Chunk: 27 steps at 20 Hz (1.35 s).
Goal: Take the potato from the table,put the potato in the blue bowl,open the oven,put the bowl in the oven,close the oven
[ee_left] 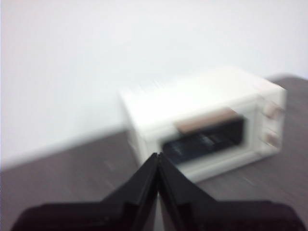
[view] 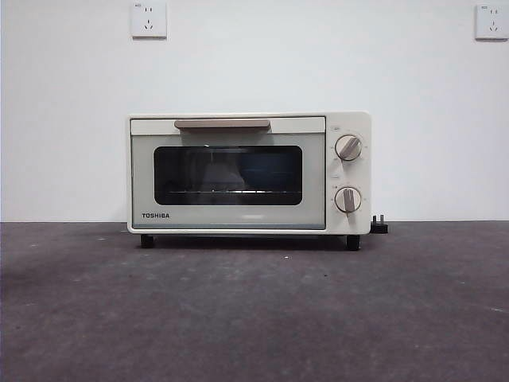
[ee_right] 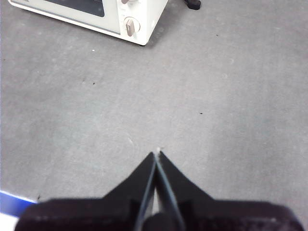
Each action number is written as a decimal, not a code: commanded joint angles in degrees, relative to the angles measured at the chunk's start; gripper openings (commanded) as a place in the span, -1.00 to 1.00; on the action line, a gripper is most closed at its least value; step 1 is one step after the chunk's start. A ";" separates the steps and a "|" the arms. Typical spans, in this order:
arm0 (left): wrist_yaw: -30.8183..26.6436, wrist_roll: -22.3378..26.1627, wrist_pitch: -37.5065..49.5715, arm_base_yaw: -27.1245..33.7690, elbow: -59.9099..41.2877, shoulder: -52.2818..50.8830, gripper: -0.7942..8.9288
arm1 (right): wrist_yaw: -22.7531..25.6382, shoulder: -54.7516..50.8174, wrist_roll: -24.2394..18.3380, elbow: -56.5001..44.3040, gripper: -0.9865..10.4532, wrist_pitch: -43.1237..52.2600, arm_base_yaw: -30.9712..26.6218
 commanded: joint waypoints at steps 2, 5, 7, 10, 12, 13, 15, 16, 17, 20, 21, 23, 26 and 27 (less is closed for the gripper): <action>-1.51 0.63 17.27 1.68 -18.95 -9.38 -0.84 | 0.24 0.00 0.57 -0.39 -0.83 -1.14 -0.04; -10.16 -3.74 20.48 1.66 -31.76 -16.06 -0.85 | 0.24 0.04 0.57 -0.39 -0.83 -1.14 -0.04; -12.41 -5.99 20.76 1.66 -38.07 -19.26 -0.85 | 0.24 0.04 0.57 -0.39 -0.83 -1.14 -0.04; -12.81 -9.01 21.73 1.66 -45.66 -23.76 -0.85 | 0.24 0.04 0.57 -0.39 -0.83 -1.14 -0.04; -13.38 -11.13 17.38 1.70 -47.76 -27.15 -0.85 | 0.24 0.04 0.57 -0.39 -0.83 -1.14 -0.04; -14.40 -11.15 15.23 1.70 -47.76 -27.41 -0.84 | 0.26 0.04 0.57 -0.37 -0.83 -1.14 -0.04; -14.97 -10.84 14.84 1.70 -47.76 -27.39 -0.84 | 0.22 0.11 0.57 -0.37 -0.83 -1.14 -0.02; -14.93 -10.80 14.86 1.68 -47.76 -27.39 -0.84 | 0.24 0.11 0.57 -0.37 -0.83 -1.14 -0.04; -14.93 -11.30 15.17 1.66 -47.76 -27.39 -0.84 | 0.22 0.11 0.57 -0.37 -0.83 -1.14 -0.02; -14.97 -11.30 15.34 1.66 -47.76 -27.36 -0.84 | 0.24 0.11 0.57 -0.37 -0.83 -1.14 -0.04; -14.95 -11.32 15.32 1.66 -47.76 -27.21 -0.85 | 0.24 0.11 0.57 -0.37 -0.83 -1.14 -0.02; -14.95 -11.32 15.32 1.66 -47.76 -26.80 -0.84 | 0.24 0.11 0.57 -0.37 -0.83 -1.14 -0.02; -14.95 -11.30 15.32 1.66 -47.76 -26.27 -0.84 | 0.24 0.11 0.57 -0.37 -0.83 -1.14 -0.04; -14.95 -11.32 15.32 1.66 -47.76 -26.08 -0.84 | 0.24 0.11 0.57 -0.37 -0.83 -1.14 -0.02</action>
